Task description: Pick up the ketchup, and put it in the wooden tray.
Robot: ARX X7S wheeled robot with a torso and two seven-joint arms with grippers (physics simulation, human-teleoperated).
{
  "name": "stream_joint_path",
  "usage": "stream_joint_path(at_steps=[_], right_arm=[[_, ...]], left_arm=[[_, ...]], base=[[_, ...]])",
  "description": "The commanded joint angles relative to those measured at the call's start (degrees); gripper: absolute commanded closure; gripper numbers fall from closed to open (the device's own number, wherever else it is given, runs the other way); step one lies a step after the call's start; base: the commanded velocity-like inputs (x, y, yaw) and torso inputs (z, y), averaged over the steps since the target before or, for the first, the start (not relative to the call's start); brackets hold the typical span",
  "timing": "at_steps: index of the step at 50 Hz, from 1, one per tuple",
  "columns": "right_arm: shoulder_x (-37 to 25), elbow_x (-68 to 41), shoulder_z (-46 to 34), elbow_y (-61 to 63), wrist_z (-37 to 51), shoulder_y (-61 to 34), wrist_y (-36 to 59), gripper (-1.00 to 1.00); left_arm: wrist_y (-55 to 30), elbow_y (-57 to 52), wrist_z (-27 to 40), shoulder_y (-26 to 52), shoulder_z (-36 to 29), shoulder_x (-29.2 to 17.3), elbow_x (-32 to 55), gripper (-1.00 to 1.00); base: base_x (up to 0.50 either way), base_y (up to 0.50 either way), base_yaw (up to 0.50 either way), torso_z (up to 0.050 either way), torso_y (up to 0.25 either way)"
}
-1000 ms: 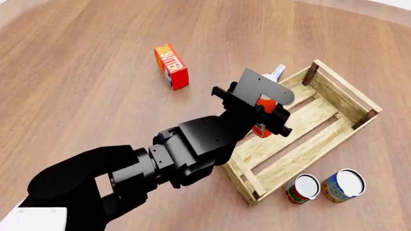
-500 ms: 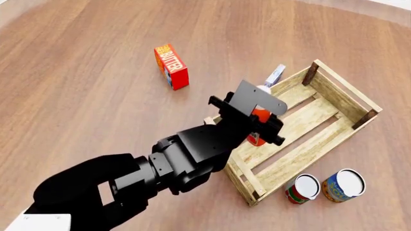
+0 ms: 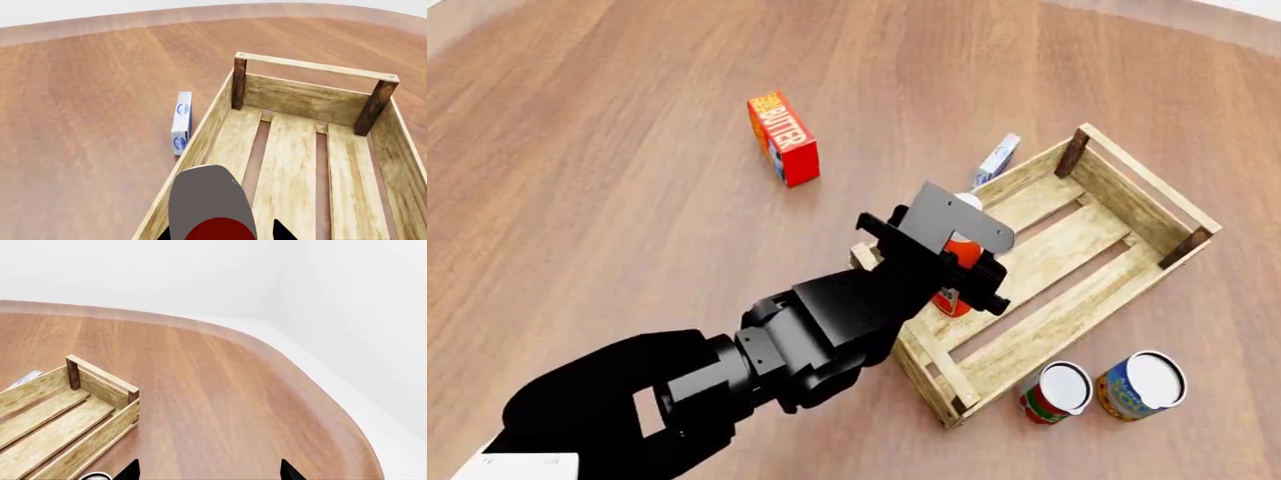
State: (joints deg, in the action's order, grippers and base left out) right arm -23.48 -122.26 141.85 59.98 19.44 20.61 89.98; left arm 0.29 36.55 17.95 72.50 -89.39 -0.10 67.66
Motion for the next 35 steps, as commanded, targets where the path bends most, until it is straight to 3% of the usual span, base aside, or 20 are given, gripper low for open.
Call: stream_joint_path(at_steps=[1, 12, 13, 35], right_arm=[[0.0, 0.1, -0.2, 0.0, 0.2, 0.2, 0.0, -1.0], [0.2, 0.3, -0.5, 0.0, 0.0, 0.3, 0.0, -1.0], [0.3, 0.3, -0.5, 0.0, 0.0, 0.3, 0.0, -1.0], [0.2, 0.3, -0.1, 0.0, -0.8, -0.1, 0.0, -1.0]], left_arm=[[-0.3, 0.0, -0.5, -0.7, 0.4, 0.1, -0.1, 1.0], [-0.9, 0.0, -0.8, -1.0, 0.4, 0.1, -0.2, 1.0], [-1.0, 0.0, -0.7, -1.0, 0.4, 0.1, -0.3, -1.0], [-0.7, 0.0, -0.1, 0.3, 0.4, 0.1, -0.1, -1.0]], base=[[0.0, 0.0, 0.0, 0.0, 0.0], [0.0, 0.0, 0.0, 0.0, 0.0], [0.0, 0.0, 0.0, 0.0, 0.0], [0.0, 0.0, 0.0, 0.0, 0.0]])
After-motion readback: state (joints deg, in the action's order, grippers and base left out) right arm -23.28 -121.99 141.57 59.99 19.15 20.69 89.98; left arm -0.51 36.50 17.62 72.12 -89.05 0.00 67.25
